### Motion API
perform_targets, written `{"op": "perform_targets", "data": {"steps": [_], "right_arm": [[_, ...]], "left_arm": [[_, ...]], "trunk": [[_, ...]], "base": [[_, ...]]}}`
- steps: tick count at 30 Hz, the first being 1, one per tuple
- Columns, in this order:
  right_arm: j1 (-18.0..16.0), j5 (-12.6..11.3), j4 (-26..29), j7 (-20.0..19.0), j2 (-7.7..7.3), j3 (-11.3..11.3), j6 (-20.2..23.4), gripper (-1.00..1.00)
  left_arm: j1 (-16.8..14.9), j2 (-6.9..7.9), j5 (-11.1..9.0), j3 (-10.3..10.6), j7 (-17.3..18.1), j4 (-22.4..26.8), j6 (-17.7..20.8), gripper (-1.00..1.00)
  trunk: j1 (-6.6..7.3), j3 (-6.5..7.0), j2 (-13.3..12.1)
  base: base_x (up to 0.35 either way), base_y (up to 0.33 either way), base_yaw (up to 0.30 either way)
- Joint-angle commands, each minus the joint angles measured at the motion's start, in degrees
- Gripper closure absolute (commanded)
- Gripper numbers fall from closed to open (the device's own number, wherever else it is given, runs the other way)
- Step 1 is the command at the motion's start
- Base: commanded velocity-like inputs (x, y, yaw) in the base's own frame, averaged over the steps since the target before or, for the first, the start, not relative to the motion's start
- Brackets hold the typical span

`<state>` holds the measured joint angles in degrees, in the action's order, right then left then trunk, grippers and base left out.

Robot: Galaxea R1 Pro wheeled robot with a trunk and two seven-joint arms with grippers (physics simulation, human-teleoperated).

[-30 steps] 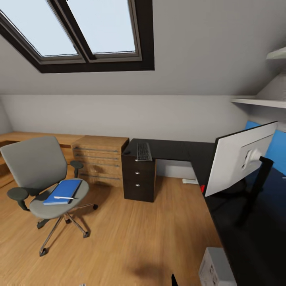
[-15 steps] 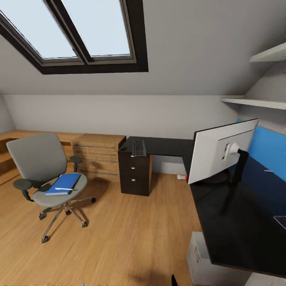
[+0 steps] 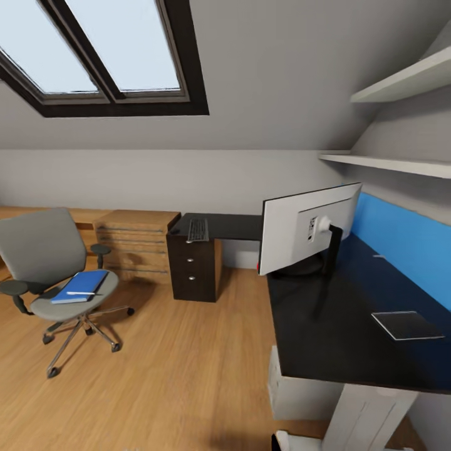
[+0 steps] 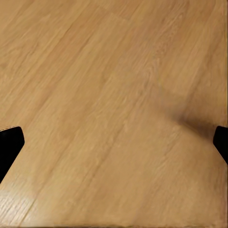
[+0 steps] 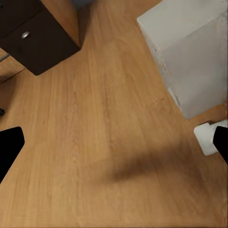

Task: In the bedroom, organize the workspace by keeping the computer under the desk, ensuring the monitor is on the desk, placing the keyboard on the desk next to the monitor, placing the mouse on the desk next to the keyboard, moving the folder from the swivel chair onto the desk next to the mouse, stacking the notebook on top of the folder with the pen on top of the notebook, and positioning the swivel chair next to the desk.

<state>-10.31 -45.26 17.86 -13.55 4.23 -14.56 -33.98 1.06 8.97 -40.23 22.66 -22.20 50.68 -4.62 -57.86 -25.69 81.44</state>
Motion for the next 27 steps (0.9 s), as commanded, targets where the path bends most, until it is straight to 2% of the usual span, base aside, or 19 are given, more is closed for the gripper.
{"op": "perform_targets", "data": {"steps": [1, 5, 11, 20, 27], "right_arm": [[-0.1, -0.6, -0.1, -0.3, -0.01, -0.3, -0.2, -1.00], [-0.1, -0.6, -0.1, -0.3, -0.01, -0.3, -0.2, -1.00], [-0.1, -0.6, -0.1, -0.3, -0.01, -0.3, -0.2, -1.00], [-0.1, -0.6, -0.1, -0.3, 0.03, -0.3, -0.2, -1.00], [-0.1, -0.6, -0.1, -0.3, 0.05, -0.3, -0.2, -1.00]], "left_arm": [[0.0, 0.09, -0.6, 0.3, -0.4, 0.1, -0.4, -1.00], [0.0, 0.09, -0.6, 0.3, -0.4, 0.1, -0.4, -1.00], [0.0, 0.09, -0.6, 0.3, -0.4, -0.1, -0.4, -1.00], [0.0, 0.09, -0.6, 0.3, -0.4, -1.0, -0.4, -1.00], [0.0, 0.09, -0.5, 0.3, -0.4, -1.0, -0.4, -1.00]], "trunk": [[0.01, -0.07, 0.0], [0.01, -0.14, 0.0], [0.01, -0.17, 0.0], [0.01, -0.17, 0.0], [0.01, -0.18, 0.0]], "base": [[-0.058, -0.327, -0.265], [-0.026, -0.335, -0.218], [-0.003, -0.317, -0.055], [0.000, -0.078, -0.034], [0.000, -0.271, -0.136]]}}
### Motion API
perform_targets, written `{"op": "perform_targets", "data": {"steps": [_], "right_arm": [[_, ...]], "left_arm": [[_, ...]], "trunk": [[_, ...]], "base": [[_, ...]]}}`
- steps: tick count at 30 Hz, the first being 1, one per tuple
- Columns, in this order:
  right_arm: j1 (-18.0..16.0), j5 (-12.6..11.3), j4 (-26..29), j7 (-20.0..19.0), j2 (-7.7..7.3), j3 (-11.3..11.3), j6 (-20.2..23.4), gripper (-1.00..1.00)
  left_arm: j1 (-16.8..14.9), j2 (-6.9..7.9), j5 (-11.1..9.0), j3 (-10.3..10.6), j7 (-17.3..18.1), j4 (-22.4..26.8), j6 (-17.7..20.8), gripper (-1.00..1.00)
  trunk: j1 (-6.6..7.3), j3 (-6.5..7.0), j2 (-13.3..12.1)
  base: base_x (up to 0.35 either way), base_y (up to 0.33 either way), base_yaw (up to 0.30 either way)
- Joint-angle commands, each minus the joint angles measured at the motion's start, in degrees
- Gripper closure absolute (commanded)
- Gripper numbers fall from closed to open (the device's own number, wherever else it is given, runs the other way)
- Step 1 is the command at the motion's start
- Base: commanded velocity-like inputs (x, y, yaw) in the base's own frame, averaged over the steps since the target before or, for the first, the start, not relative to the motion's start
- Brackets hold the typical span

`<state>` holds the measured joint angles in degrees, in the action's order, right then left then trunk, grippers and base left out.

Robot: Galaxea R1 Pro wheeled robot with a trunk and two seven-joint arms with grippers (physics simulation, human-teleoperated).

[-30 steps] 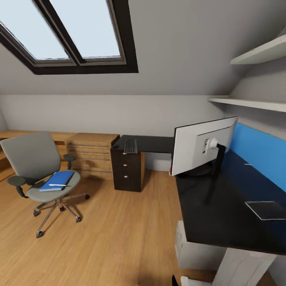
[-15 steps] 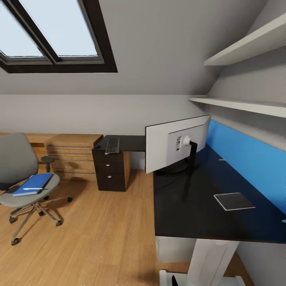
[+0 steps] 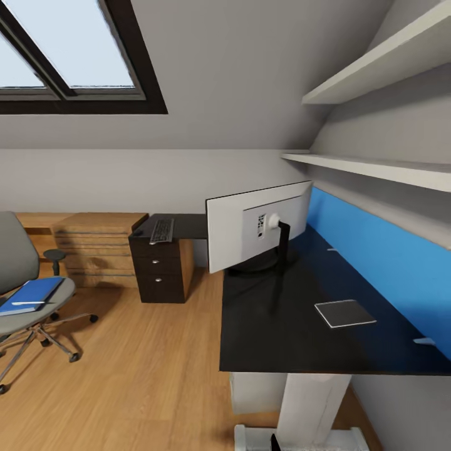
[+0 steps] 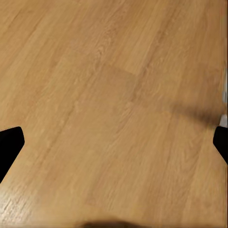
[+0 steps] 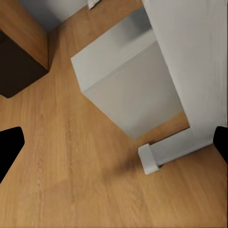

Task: In the bedroom, organize the workspace by keeping the computer under the desk, ensuring the monitor is on the desk, placing the keyboard on the desk next to the monitor, placing the mouse on the desk next to the keyboard, moving the folder from the swivel chair onto the desk next to the mouse, stacking the notebook on top of the folder with the pen on top of the notebook, and positioning the swivel chair next to the desk.

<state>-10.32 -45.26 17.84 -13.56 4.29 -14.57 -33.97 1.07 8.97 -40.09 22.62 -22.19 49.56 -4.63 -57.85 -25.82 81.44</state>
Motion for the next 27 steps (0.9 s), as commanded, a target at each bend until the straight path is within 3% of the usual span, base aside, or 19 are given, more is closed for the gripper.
{"op": "perform_targets", "data": {"steps": [1, 17, 27], "right_arm": [[-0.1, -0.6, -0.1, -0.3, 0.00, -0.3, -0.2, -1.00], [-0.1, -0.4, -0.1, -0.3, 0.10, -0.4, -0.2, -1.00], [-0.1, -0.4, -0.1, -0.4, -0.03, -0.4, -0.2, -1.00]], "left_arm": [[0.0, 0.08, -0.6, 0.3, -0.4, 0.1, -0.4, -1.00], [0.0, 0.08, -0.7, 0.3, -0.4, 0.1, -0.4, -1.00], [0.0, 0.10, -0.7, 0.1, -0.4, 0.2, -0.4, -1.00]], "trunk": [[0.00, -0.05, 0.0], [0.00, -0.50, 0.0], [0.00, -0.67, 0.0]], "base": [[0.000, -0.305, -0.020], [-0.023, -0.300, 0.037], [-0.189, -0.090, 0.027]]}}
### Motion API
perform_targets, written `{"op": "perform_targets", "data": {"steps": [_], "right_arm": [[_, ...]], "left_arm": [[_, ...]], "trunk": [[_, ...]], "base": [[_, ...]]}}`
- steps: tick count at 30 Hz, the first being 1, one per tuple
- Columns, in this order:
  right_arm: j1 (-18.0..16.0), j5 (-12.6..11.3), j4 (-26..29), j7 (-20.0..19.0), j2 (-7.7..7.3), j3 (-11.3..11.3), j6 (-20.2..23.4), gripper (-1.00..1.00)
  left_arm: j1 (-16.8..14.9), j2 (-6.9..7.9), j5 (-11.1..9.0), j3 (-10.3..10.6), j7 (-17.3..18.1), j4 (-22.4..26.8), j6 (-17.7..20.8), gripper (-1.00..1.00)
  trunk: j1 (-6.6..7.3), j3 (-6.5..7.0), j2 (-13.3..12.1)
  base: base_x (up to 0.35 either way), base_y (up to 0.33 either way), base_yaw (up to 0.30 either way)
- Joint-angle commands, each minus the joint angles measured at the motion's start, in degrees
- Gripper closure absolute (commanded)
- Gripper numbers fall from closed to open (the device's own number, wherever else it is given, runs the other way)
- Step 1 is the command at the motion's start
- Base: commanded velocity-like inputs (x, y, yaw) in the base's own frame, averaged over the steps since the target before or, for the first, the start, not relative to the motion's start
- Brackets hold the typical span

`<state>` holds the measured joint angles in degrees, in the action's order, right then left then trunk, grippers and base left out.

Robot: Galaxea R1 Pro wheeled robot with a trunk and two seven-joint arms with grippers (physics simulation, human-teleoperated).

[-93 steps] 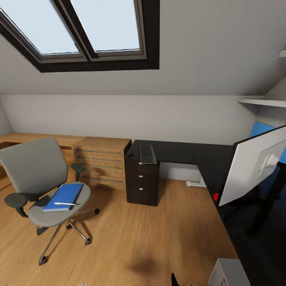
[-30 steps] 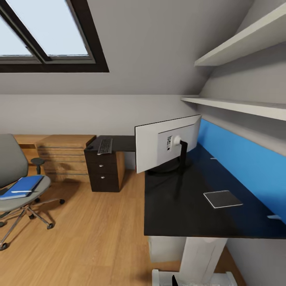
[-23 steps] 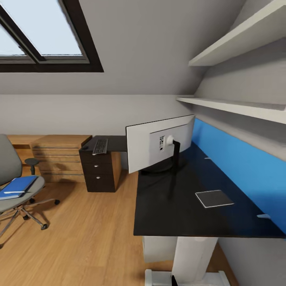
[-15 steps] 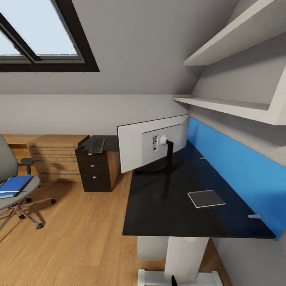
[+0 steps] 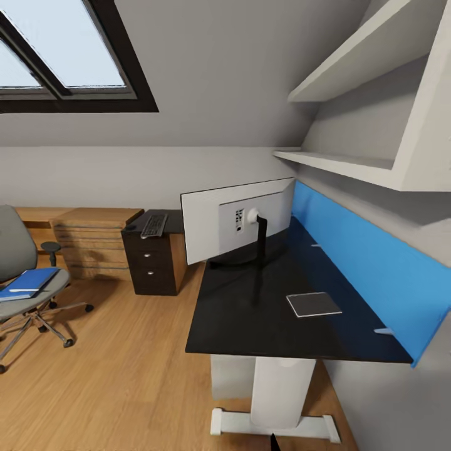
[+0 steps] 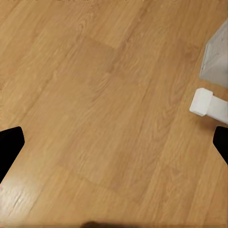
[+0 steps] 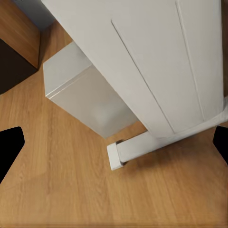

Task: In the bedroom, organize the workspace by keeping the computer under the desk, ensuring the monitor is on the desk, placing the keyboard on the desk next to the monitor, placing the mouse on the desk next to the keyboard, moving the folder from the swivel chair onto the desk next to the mouse, stacking the notebook on top of the folder with the pen on top of the notebook, and positioning the swivel chair next to the desk.

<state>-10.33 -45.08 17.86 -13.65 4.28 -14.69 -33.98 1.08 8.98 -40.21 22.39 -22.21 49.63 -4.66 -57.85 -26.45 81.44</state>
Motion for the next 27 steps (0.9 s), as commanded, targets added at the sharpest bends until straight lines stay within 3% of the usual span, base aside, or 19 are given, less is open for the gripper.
{"op": "perform_targets", "data": {"steps": [1, 8, 13, 19, 22, 24, 25, 27], "right_arm": [[-0.1, -0.6, -0.1, -0.3, -0.03, -0.3, -0.2, -1.00], [0.0, -0.6, -0.1, -0.3, -0.03, -0.3, -0.2, -1.00], [0.0, 3.9, 0.0, -0.3, 0.02, -0.2, -0.6, -1.00], [-0.1, 4.4, 0.5, -0.3, -0.66, -0.1, -0.8, -1.00], [-0.1, 4.4, 3.4, -0.2, -2.21, 0.0, -1.2, -1.00], [-0.1, 4.4, 8.2, -0.1, -3.64, 0.1, -1.1, -1.00], [-0.1, 4.4, 13.2, 1.8, -5.46, 0.3, -0.7, -1.00], [-0.2, 4.4, 17.3, 5.3, -6.94, 0.3, 0.5, -1.00]], "left_arm": [[0.0, 0.08, -0.6, 0.3, -0.4, 0.1, -0.4, -1.00], [0.0, 0.07, -0.6, 0.4, -0.4, 0.1, -0.4, -1.00], [0.0, 0.10, -0.6, 0.4, -0.4, 0.1, -0.4, -1.00], [0.0, 0.11, -0.7, 0.4, -0.4, 0.1, -0.4, -1.00], [0.0, 0.08, -0.8, 0.4, -0.4, 0.0, -0.3, -1.00], [0.0, 0.08, -0.8, 0.4, -0.4, 0.0, -0.3, -1.00], [0.0, 0.08, -0.8, 0.4, -0.5, 0.0, -0.3, -1.00], [0.0, 0.07, -0.8, 0.4, -0.5, 0.0, -0.3, -1.00]], "trunk": [[0.22, 0.13, -0.4], [1.76, 1.39, -3.2], [2.86, 2.28, -5.2], [4.18, 3.36, -7.6], [4.84, 3.90, -8.8], [5.28, 4.26, -9.6], [5.49, 4.44, -10.0], [5.93, 4.80, -10.8]], "base": [[-0.027, -0.008, 0.001], [-0.009, -0.003, 0.000], [0.000, 0.000, 0.000], [0.000, 0.000, 0.000], [0.000, 0.000, 0.000], [0.000, 0.000, 0.000], [0.000, 0.000, 0.000], [0.000, 0.000, 0.000]]}}
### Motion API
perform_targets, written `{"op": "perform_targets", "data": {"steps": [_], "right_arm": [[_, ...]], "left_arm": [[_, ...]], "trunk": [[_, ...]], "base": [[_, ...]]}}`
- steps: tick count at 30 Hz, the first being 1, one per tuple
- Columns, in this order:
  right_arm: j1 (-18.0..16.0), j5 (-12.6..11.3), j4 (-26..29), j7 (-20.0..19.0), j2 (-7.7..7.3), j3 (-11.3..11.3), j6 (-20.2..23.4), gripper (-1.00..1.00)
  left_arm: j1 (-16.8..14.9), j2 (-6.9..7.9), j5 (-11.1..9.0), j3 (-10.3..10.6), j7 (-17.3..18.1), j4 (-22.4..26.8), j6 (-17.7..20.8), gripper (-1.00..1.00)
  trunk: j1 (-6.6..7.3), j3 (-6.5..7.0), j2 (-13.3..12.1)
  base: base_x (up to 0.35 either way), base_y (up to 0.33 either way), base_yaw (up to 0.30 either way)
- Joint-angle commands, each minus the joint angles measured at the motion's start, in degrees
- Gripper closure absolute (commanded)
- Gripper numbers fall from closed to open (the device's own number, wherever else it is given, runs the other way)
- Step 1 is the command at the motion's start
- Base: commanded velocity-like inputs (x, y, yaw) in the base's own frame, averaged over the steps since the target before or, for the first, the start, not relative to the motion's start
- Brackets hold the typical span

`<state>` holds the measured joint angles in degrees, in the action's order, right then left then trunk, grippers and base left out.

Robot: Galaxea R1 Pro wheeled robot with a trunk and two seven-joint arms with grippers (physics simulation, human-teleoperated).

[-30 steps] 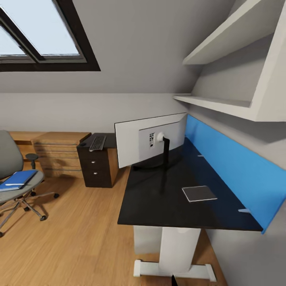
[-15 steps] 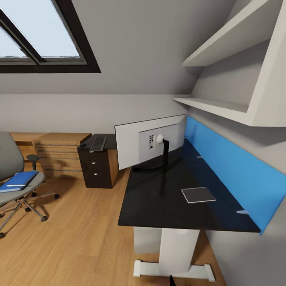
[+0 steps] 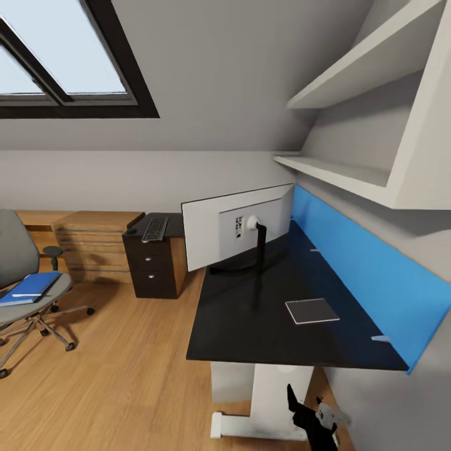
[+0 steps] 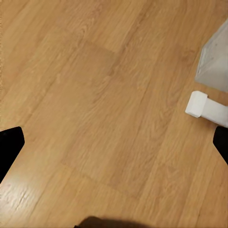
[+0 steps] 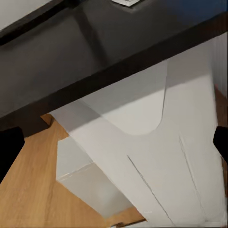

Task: In the bedroom, organize the workspace by keeping the computer under the desk, ensuring the monitor is on the desk, placing the keyboard on the desk next to the monitor, placing the mouse on the desk next to the keyboard, moving the folder from the swivel chair onto the desk next to the mouse, stacking the notebook on top of the folder with the pen on top of the notebook, and positioning the swivel chair next to the desk.

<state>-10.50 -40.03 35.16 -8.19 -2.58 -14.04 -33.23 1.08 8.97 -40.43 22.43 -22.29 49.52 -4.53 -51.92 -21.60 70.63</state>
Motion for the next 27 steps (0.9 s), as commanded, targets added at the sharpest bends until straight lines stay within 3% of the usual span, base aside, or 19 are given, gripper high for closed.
{"op": "perform_targets", "data": {"steps": [1, 3, 5, 9, 10, 12, 13, 17, 22, 27], "right_arm": [[-0.1, -0.6, 1.3, 1.3, -0.49, -0.3, 0.5, -1.00], [-0.5, -0.5, 5.2, 6.5, -1.81, -0.3, 4.8, -1.00], [-2.6, -0.4, 8.9, 11.6, -3.76, -0.3, 12.0, -1.00], [-9.1, -0.3, 11.1, 15.0, -6.33, -0.3, 23.0, -1.00], [-12.6, -0.3, 11.1, 15.8, -7.20, -0.3, 27.7, -1.00], [-16.0, -0.3, 10.0, 16.8, -7.77, -0.3, 31.5, -1.00], [-21.9, -0.3, 2.3, 19.1, -7.96, -0.4, 35.1, -1.00], [-25.7, 0.6, -7.4, 19.9, -7.19, -0.7, 32.8, -1.00], [-26.6, 5.9, -9.5, 20.2, -7.03, -0.8, 31.5, -1.00], [-26.8, 8.0, -9.7, 20.2, -7.06, -0.7, 31.3, -1.00]], "left_arm": [[0.0, 0.08, -0.6, 0.3, -0.4, 0.1, -0.4, -1.00], [0.0, 0.08, -0.6, 0.3, -0.4, 0.1, -0.4, -1.00], [0.0, 0.10, -0.6, 0.3, -0.4, 0.1, -0.4, -1.00], [0.0, 0.10, -0.5, 0.3, -0.4, 0.1, -0.4, -1.00], [0.0, 0.09, -0.4, 0.3, -0.3, 0.1, -0.5, -1.00], [0.0, 0.09, -0.3, 0.3, -0.3, 0.1, -0.5, -1.00], [0.0, 0.13, -0.3, 0.3, -0.3, 0.1, -0.5, -1.00], [0.0, 0.16, -0.3, 0.3, -0.4, 0.0, -0.5, -1.00], [0.0, 0.17, -0.3, 0.1, -0.4, 0.0, -0.6, -1.00], [0.0, 0.17, -0.3, -0.2, -0.4, 0.0, -0.6, -1.00]], "trunk": [[0.22, 0.13, -0.4], [0.66, 0.49, -1.2], [1.10, 0.85, -2.0], [1.10, 0.85, -2.0], [1.10, 0.85, -2.0], [1.10, 0.85, -2.0], [1.10, 0.85, -2.0], [1.10, 0.85, -2.0], [1.10, 0.85, -2.0], [1.10, 0.85, -2.0]], "base": [[0.000, 0.000, 0.000], [0.000, 0.000, 0.000], [0.000, 0.000, 0.000], [0.000, 0.000, 0.000], [0.000, 0.000, 0.000], [0.000, 0.000, 0.000], [0.000, 0.000, 0.000], [0.053, 0.000, 0.000], [0.279, 0.000, 0.000], [0.315, 0.000, 0.000]]}}
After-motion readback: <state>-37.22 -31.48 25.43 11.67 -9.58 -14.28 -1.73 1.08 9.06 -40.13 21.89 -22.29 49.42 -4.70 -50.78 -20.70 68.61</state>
